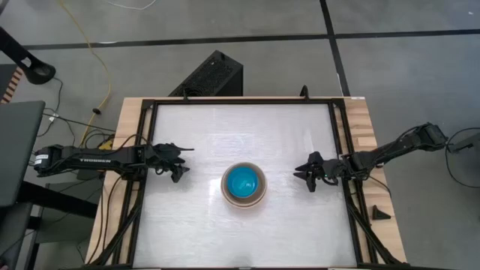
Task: Nest bowls inside each other
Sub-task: Return to Home Position
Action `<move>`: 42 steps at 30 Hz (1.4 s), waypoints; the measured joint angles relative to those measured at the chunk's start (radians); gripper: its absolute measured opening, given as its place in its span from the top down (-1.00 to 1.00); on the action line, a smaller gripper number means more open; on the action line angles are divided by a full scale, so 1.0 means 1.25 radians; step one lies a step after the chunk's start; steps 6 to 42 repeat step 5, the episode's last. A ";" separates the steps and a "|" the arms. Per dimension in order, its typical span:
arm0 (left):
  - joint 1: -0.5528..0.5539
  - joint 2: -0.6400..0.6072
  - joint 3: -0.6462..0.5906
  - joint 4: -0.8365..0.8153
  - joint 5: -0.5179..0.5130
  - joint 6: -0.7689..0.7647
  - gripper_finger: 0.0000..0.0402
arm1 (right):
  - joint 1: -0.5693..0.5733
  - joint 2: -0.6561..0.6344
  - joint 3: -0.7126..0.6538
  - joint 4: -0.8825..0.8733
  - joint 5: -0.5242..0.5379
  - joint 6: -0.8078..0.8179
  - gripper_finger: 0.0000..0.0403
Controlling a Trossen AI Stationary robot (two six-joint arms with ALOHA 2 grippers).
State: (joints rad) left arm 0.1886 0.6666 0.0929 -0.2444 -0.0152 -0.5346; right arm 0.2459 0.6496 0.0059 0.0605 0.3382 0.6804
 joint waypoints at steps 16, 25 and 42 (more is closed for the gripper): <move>0.000 0.000 0.000 0.000 0.000 0.000 -0.18 | 0.000 0.000 0.000 0.000 0.000 0.000 0.17; 0.000 0.000 0.000 0.000 0.000 0.000 -0.18 | 0.000 0.000 0.000 0.000 0.000 0.000 0.17; 0.000 0.000 0.000 0.000 0.000 0.000 -0.18 | 0.000 0.000 0.000 0.000 0.000 0.000 0.17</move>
